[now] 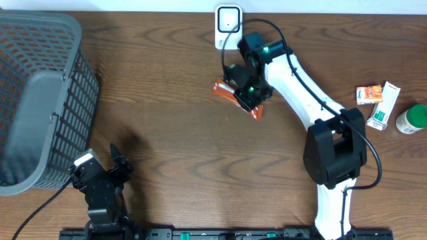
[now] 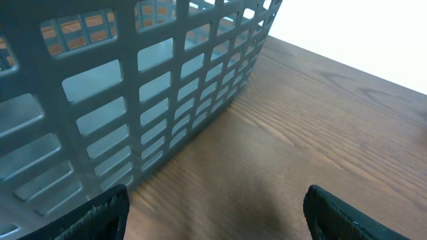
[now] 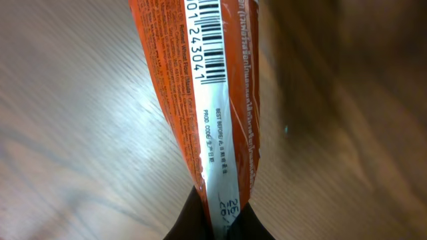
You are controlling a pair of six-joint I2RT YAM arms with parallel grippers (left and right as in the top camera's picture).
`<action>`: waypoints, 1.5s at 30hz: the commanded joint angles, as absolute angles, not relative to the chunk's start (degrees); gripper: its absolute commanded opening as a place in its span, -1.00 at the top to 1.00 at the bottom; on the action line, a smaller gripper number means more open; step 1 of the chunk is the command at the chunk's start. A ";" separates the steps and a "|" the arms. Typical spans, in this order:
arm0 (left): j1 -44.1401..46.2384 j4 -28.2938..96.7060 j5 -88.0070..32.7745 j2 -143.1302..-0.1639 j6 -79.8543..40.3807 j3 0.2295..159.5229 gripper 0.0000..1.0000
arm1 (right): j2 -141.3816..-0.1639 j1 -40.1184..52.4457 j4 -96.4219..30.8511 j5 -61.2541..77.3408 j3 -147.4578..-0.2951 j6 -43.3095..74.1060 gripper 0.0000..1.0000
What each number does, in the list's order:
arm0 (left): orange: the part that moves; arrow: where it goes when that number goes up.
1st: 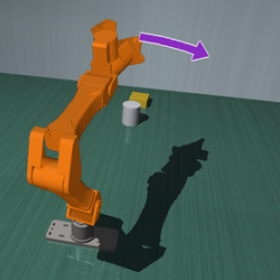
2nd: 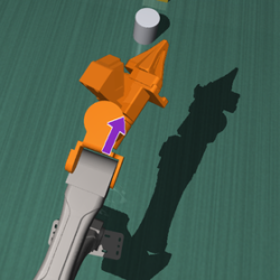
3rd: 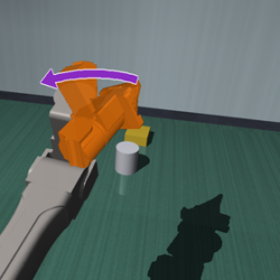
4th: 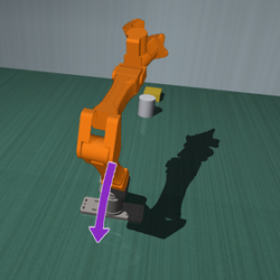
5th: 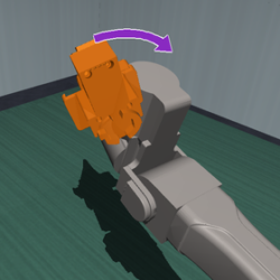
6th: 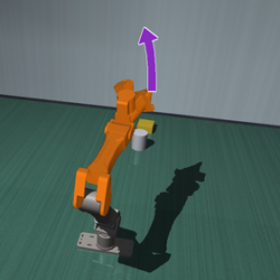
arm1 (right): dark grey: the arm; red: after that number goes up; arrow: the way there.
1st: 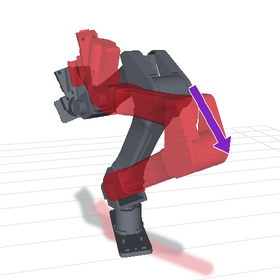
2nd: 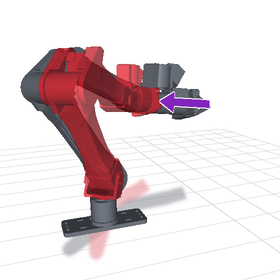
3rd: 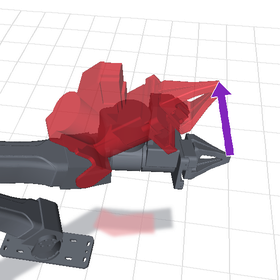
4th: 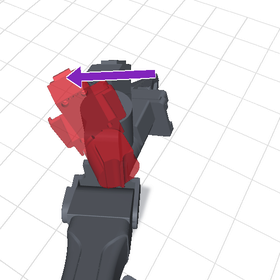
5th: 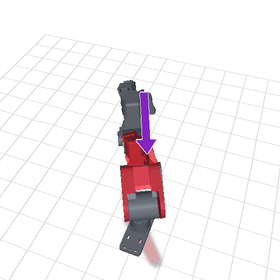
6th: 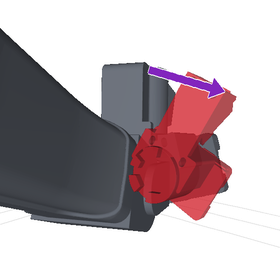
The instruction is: Scan the item barcode
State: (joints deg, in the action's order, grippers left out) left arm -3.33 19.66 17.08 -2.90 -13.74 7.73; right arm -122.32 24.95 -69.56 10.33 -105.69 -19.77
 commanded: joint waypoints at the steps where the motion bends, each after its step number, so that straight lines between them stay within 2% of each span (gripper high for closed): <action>1: -3.46 19.70 17.87 -2.74 -14.06 7.29 -0.68 | -117.97 28.49 -70.50 9.02 -107.81 -20.38 0.97; 10: -3.46 19.70 17.87 -2.74 -14.06 7.29 -0.68 | -106.15 38.85 -70.52 -4.56 -107.81 -20.12 0.97; 21: -3.46 19.70 17.87 -2.74 -14.04 7.29 -0.68 | -97.01 49.76 -70.26 -4.80 -107.81 -19.75 0.97; 26: -3.46 19.70 17.87 -2.74 -14.06 7.29 -0.68 | -95.88 52.99 -70.08 -10.94 -107.81 -18.61 0.97; 34: -3.46 19.70 17.87 -2.74 -14.04 7.29 -0.68 | -95.90 54.37 -69.56 -14.06 -107.81 -17.76 0.97; 38: -3.46 19.70 17.87 -2.74 -14.06 7.29 -0.68 | -95.90 53.78 -69.69 -9.96 -106.94 -14.61 0.98; 42: -3.46 19.70 17.87 -2.74 -14.06 7.29 -0.68 | -96.51 50.26 -65.12 -6.31 -98.35 -11.09 0.97; 45: -3.46 19.70 17.87 -2.74 -14.06 7.29 -0.68 | -97.06 47.33 -55.81 -6.35 -88.20 -10.24 0.98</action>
